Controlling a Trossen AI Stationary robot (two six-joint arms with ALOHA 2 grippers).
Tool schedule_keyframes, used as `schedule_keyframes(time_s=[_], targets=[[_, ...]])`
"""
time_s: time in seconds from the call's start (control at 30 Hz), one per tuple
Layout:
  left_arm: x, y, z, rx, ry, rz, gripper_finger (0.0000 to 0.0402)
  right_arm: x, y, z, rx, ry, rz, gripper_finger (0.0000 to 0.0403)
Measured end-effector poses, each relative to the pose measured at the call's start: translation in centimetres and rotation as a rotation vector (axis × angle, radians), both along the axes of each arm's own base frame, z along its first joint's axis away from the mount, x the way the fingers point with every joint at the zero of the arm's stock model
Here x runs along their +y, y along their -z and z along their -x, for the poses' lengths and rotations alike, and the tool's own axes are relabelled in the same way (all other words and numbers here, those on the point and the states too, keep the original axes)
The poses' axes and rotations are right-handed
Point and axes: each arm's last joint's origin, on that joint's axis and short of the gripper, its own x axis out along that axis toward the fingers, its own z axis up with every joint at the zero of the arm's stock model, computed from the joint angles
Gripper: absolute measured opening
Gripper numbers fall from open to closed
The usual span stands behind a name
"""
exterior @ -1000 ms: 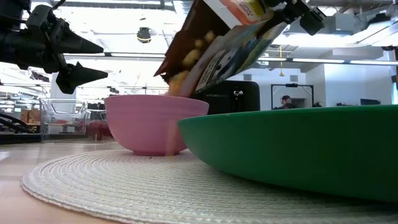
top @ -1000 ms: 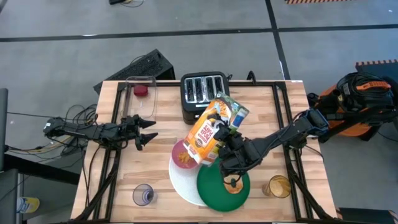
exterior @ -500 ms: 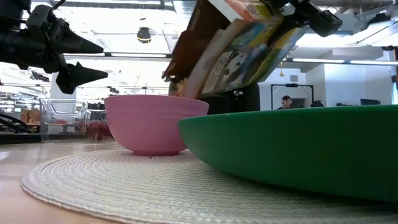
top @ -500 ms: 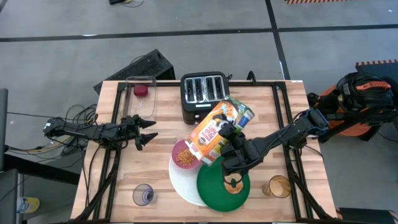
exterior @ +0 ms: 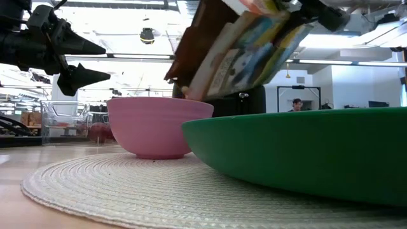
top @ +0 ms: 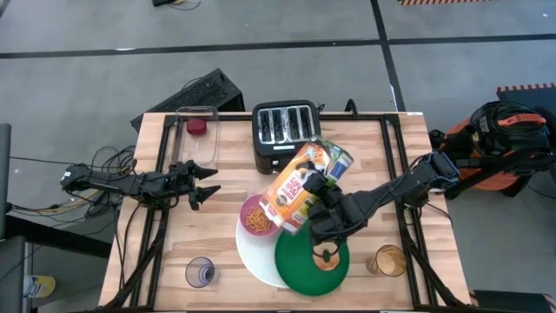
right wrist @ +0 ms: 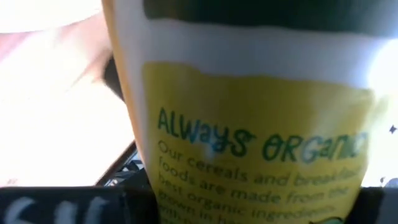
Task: Arrange a breakfast setting
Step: Pour the cereal from the cereal box into the pink bowl
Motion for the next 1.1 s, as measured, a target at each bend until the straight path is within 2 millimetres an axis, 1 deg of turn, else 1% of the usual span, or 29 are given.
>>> schedule_keyframes(time_s=[0.2, 0.3, 0.43, 0.57, 0.77, 0.9, 1.1], targets=[[0.0, 0.0, 0.0, 0.0, 0.0, 0.0, 0.0344, -0.09, -0.04, -0.21, -0.002, -0.007, 0.006, 0.0185], [0.0, 0.0, 0.0, 0.0, 0.0, 0.0, 0.0344, 0.32, -0.06, -0.23, 0.016, -0.04, 0.028, 0.0185], [0.0, 0.0, 0.0, 0.0, 0.0, 0.0, 0.0344, -0.11, -0.03, -0.2, 0.039, -0.028, 0.022, 0.0185], [0.0, 0.0, 0.0, 0.0, 0.0, 0.0, 0.0344, -0.03, -0.16, -0.37, 0.033, -0.044, 0.066, 0.0185], [0.0, 0.0, 0.0, 0.0, 0.0, 0.0, 0.0344, 0.13, -0.17, -0.63, 0.057, -0.076, 0.079, 0.0185], [0.0, 0.0, 0.0, 0.0, 0.0, 0.0, 0.0344, -0.32, -0.14, -0.75, 0.051, -0.056, 0.064, 0.0185], [0.0, 0.0, 0.0, 0.0, 0.0, 0.0, 0.0344, -0.32, -0.19, -0.95, 0.047, -0.064, 0.075, 0.0185]])
